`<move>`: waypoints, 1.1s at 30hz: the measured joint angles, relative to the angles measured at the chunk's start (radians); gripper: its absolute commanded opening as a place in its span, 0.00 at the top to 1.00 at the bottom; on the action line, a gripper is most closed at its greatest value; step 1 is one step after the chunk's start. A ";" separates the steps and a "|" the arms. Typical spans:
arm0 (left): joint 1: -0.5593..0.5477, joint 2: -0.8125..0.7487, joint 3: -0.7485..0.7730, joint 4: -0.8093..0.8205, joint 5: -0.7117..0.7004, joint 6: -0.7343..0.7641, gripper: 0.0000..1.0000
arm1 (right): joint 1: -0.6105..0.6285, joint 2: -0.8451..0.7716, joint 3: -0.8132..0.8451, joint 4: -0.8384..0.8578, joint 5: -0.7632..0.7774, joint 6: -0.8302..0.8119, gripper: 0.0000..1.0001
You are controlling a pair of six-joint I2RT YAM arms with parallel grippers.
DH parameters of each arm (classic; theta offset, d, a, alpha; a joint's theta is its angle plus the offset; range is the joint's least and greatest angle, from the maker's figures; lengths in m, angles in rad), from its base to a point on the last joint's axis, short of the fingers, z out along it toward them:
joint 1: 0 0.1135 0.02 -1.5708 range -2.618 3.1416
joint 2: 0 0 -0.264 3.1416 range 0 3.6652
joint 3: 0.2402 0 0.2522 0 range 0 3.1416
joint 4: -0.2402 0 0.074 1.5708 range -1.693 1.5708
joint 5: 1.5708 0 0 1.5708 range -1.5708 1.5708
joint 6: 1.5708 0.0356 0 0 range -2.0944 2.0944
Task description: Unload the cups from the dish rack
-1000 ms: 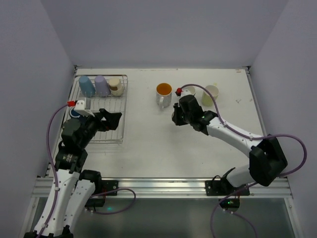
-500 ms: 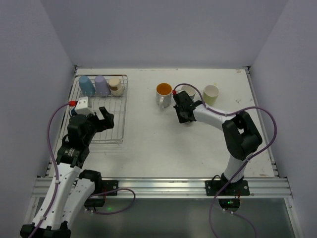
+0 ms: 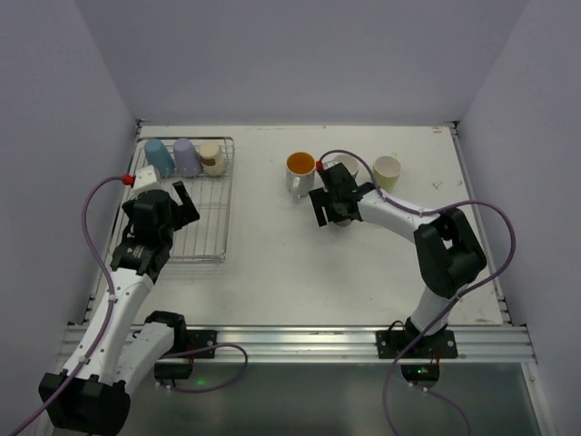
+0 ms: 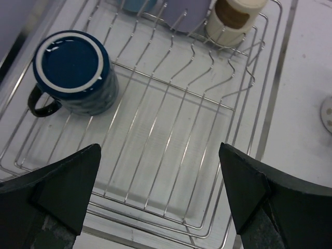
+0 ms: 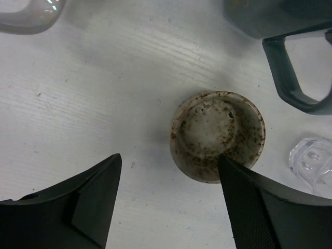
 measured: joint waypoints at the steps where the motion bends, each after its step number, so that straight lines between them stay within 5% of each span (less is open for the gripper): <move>1: 0.007 0.018 0.011 0.000 -0.024 -0.003 0.00 | 0.000 -0.018 -0.005 0.003 -0.006 0.002 0.16; 12: 0.290 0.256 0.054 0.056 -0.018 -0.072 0.00 | -0.001 -0.387 -0.128 0.090 -0.158 0.021 0.06; 21: 0.337 0.308 0.092 0.138 0.030 -0.076 0.00 | -0.001 -0.398 -0.161 0.114 -0.236 0.035 0.01; 33: 0.444 0.559 0.218 0.169 0.303 0.134 0.00 | -0.001 -0.398 -0.161 0.127 -0.264 0.039 0.01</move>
